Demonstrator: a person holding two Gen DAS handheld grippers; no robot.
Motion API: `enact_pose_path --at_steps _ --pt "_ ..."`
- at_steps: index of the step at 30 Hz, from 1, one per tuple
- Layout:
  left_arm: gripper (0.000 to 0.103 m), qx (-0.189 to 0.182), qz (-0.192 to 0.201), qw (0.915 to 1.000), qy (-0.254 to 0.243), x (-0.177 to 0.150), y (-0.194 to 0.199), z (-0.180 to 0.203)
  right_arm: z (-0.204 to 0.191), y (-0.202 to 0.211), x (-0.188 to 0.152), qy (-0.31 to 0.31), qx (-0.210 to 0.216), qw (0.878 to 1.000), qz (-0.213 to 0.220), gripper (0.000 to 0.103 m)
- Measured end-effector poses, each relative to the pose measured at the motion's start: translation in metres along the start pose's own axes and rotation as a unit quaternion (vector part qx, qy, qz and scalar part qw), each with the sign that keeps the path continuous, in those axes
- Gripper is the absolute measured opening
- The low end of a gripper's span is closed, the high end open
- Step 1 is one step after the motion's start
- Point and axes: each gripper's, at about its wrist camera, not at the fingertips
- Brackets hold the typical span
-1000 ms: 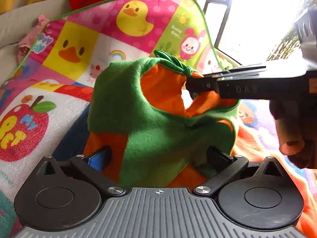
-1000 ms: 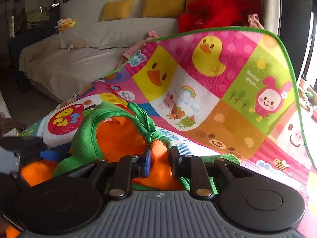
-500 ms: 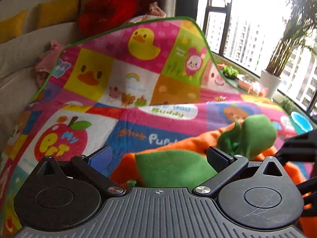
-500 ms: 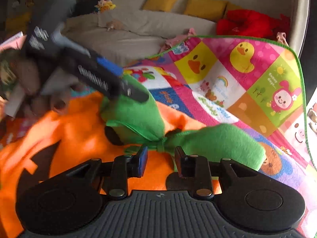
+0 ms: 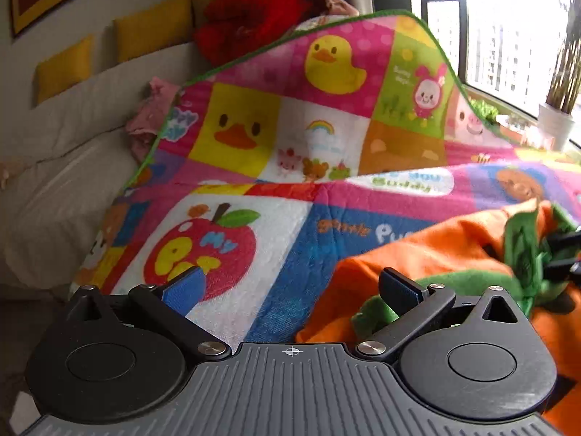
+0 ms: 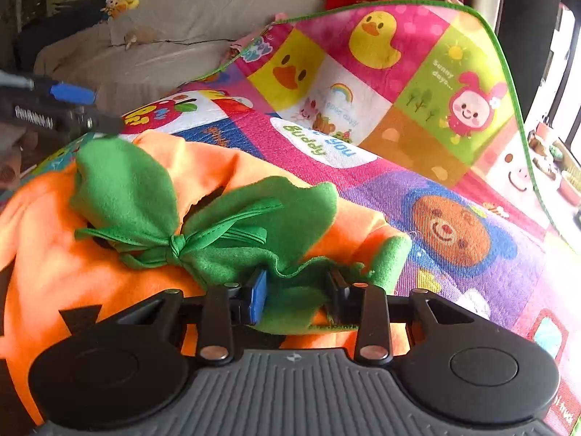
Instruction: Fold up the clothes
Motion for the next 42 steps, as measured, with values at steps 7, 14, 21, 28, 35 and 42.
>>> enact_pose_path --at_steps 7,14,21,28,35,42 --pt "0.103 -0.227 -0.031 0.9724 0.046 0.000 0.007 0.032 0.003 0.023 0.018 0.020 0.016 0.999 0.027 0.035" --pt "0.103 -0.206 -0.091 0.9738 0.031 -0.027 -0.034 0.056 0.005 0.022 0.065 0.052 0.027 0.997 0.052 0.035" --pt "0.103 -0.213 -0.083 0.9732 0.025 -0.032 -0.031 0.049 -0.008 -0.060 0.091 0.097 0.054 0.993 -0.032 0.038" --pt "0.103 -0.224 -0.078 0.9706 0.041 -0.025 -0.025 0.040 -0.008 -0.050 0.083 0.037 0.088 0.995 -0.036 0.005" --pt "0.103 -0.225 0.019 0.9725 0.058 -0.009 0.050 0.017 -0.019 0.064 0.050 0.020 0.125 0.990 0.054 0.000" --pt "0.103 -0.193 0.006 0.9792 0.063 -0.006 0.058 0.030 -0.017 0.085 0.027 0.014 0.064 0.996 0.053 0.001"
Point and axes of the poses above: each gripper's, at about its wrist camera, not at the fingertips, and y roughly against the way its jaws point, z to its right, x to its top, and after that the axes turned 8 degrees about -z, right-handed
